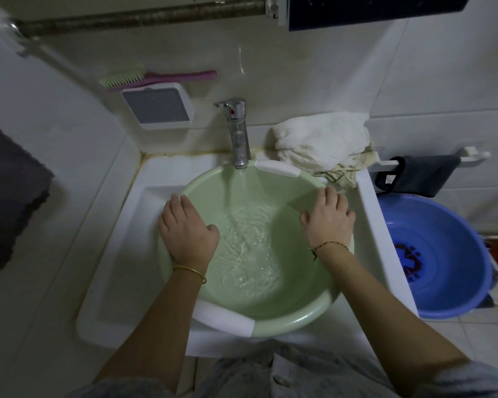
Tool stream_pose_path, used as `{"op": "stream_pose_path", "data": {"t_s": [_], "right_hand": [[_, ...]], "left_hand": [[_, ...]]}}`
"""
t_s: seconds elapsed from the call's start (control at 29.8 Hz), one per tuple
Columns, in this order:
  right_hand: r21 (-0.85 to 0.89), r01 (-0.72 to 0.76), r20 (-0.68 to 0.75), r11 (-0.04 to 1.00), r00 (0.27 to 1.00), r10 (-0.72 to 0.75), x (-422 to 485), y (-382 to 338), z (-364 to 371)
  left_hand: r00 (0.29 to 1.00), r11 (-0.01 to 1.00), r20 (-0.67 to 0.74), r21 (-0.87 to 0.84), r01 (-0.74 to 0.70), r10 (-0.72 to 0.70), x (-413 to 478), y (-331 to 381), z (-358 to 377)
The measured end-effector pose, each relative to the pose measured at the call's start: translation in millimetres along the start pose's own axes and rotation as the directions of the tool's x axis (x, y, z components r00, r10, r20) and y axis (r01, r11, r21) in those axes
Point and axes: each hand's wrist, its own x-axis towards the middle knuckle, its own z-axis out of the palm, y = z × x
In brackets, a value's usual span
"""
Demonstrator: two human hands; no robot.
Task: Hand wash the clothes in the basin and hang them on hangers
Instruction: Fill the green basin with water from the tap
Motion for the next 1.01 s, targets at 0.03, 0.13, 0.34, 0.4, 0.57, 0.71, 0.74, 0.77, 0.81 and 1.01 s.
{"op": "stream_pose_path", "data": {"t_s": [0.03,0.13,0.34,0.4,0.57,0.71,0.74,0.77,0.81,1.01], "right_hand": [[-0.003,0.0,0.001,1.0,1.0,0.0,0.2,0.1,0.1],[-0.007,0.0,0.005,1.0,1.0,0.0,0.6,0.0,0.5],[-0.002,0.0,0.001,1.0,1.0,0.0,0.6,0.1,1.0],[-0.003,-0.001,0.001,1.0,1.0,0.001,0.8,0.0,1.0],[-0.012,0.0,0.003,1.0,1.0,0.0,1.0,0.2,0.8],[-0.013,0.0,0.003,1.0,1.0,0.0,0.5,0.1,0.3],[-0.011,0.001,0.004,1.0,1.0,-0.001,0.6,0.0,0.0],[-0.008,0.001,0.006,1.0,1.0,-0.001,0.5,0.0,-0.1],[-0.004,0.001,0.008,1.0,1.0,-0.001,0.5,-0.2,-0.2],[-0.006,-0.002,0.011,1.0,1.0,0.002,0.4,0.0,-0.1]], "left_hand": [[1.0,1.0,0.002,-0.002,0.003,-0.003,-0.1,0.0,-0.3],[1.0,1.0,0.006,-0.004,0.006,-0.006,-0.2,-0.7,-0.2],[1.0,1.0,-0.019,-0.004,-0.003,0.002,-0.1,-0.3,-0.5],[1.0,1.0,-0.02,0.001,-0.002,0.002,0.0,-0.3,-0.1],[1.0,1.0,0.001,0.013,0.004,-0.004,0.1,0.1,-0.1],[1.0,1.0,0.003,0.018,0.0,0.0,0.0,-1.0,0.0],[1.0,1.0,0.005,0.018,0.001,-0.001,0.0,-0.9,0.0],[1.0,1.0,0.005,0.018,0.002,-0.002,0.1,-0.7,-0.1],[1.0,1.0,0.004,0.017,0.002,-0.002,0.1,-0.3,-0.3],[1.0,1.0,0.009,0.007,0.003,-0.003,-0.3,0.1,-1.8]]}}
